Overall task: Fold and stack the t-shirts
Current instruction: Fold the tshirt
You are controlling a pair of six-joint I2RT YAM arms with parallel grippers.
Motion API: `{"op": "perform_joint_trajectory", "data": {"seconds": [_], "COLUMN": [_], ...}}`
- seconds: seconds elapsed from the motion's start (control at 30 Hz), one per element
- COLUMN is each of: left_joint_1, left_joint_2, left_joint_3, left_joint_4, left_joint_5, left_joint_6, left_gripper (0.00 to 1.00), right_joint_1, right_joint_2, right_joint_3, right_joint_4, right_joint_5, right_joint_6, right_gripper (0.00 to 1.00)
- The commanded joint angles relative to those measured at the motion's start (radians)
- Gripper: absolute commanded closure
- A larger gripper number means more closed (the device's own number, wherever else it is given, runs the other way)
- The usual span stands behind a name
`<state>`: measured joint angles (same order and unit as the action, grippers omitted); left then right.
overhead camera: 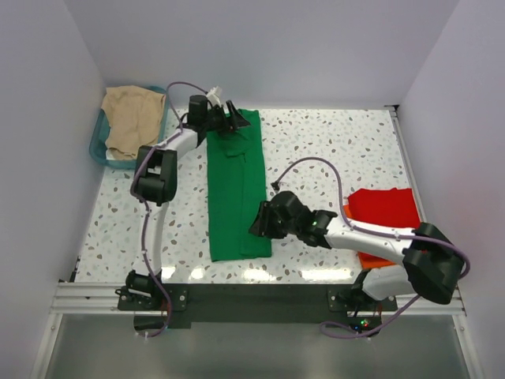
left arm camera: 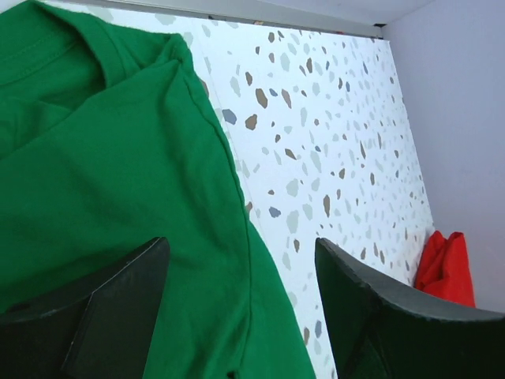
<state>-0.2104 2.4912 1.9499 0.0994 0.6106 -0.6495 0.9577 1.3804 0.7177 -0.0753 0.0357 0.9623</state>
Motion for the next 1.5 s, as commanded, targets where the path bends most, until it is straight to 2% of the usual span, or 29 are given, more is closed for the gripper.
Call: {"op": "perform_joint_trajectory", "data": {"seconds": [0.0, 0.07, 0.17, 0.2, 0.27, 0.33, 0.37, 0.43, 0.57, 0.67, 0.77, 0.87, 1.17, 1.47], "left_joint_1": [0.048, 0.052, 0.051, 0.051, 0.045, 0.008, -0.01, -0.055, -0.079, -0.112, -0.136, -0.17, -0.349, -0.432], "left_joint_2": [-0.216, -0.297, -0.484, -0.579, -0.678, -0.834, -0.888, -1.044, -1.325, -1.469, -1.567, -1.618, -1.646, -1.628], "left_joint_3": [-0.082, -0.168, -0.38, -0.493, -0.607, -0.783, -0.846, -1.027, -1.326, -1.431, -1.473, -1.505, -1.6, -1.626], "left_joint_4": [0.131, 0.128, 0.059, 0.013, -0.05, -0.146, -0.159, -0.194, -0.237, -0.325, -0.432, -0.483, -0.52, -0.521], "left_joint_5": [0.005, -0.072, -0.24, -0.273, -0.394, -0.5, -0.588, -0.676, -0.687, -0.687, -0.693, -0.661, -0.681, -0.681], "left_joint_6": [-0.052, -0.049, -0.051, -0.071, -0.09, -0.098, -0.101, -0.13, -0.18, -0.179, -0.17, -0.182, -0.343, -0.389], "left_gripper": [0.21, 0.24, 0.29, 0.34, 0.4, 0.41, 0.41, 0.41, 0.42, 0.43, 0.43, 0.45, 0.48, 0.52], "right_joint_1": [-0.039, -0.077, -0.121, -0.129, -0.131, -0.132, -0.131, -0.131, -0.132, -0.131, -0.129, -0.119, -0.096, -0.096], "right_joint_2": [-0.089, -0.098, -0.119, -0.124, -0.135, -0.142, -0.149, -0.153, -0.15, -0.149, -0.142, -0.12, -0.054, -0.04], "right_joint_3": [0.045, 0.04, 0.025, 0.019, 0.009, -0.009, -0.014, -0.029, -0.06, -0.083, -0.096, -0.1, -0.139, -0.175], "right_joint_4": [-0.119, -0.156, -0.176, -0.178, -0.19, -0.189, -0.185, -0.187, -0.184, -0.181, -0.161, -0.155, -0.094, -0.034], "right_joint_5": [0.079, 0.044, -0.003, -0.034, -0.06, -0.095, -0.109, -0.14, -0.178, -0.206, -0.229, -0.226, -0.22, -0.198], "right_joint_6": [-0.092, -0.109, -0.137, -0.148, -0.158, -0.166, -0.171, -0.186, -0.198, -0.201, -0.201, -0.2, -0.163, -0.11], "right_gripper": [0.53, 0.53, 0.53, 0.53, 0.53, 0.53, 0.53, 0.53, 0.53, 0.53, 0.53, 0.53, 0.54, 0.54]}}
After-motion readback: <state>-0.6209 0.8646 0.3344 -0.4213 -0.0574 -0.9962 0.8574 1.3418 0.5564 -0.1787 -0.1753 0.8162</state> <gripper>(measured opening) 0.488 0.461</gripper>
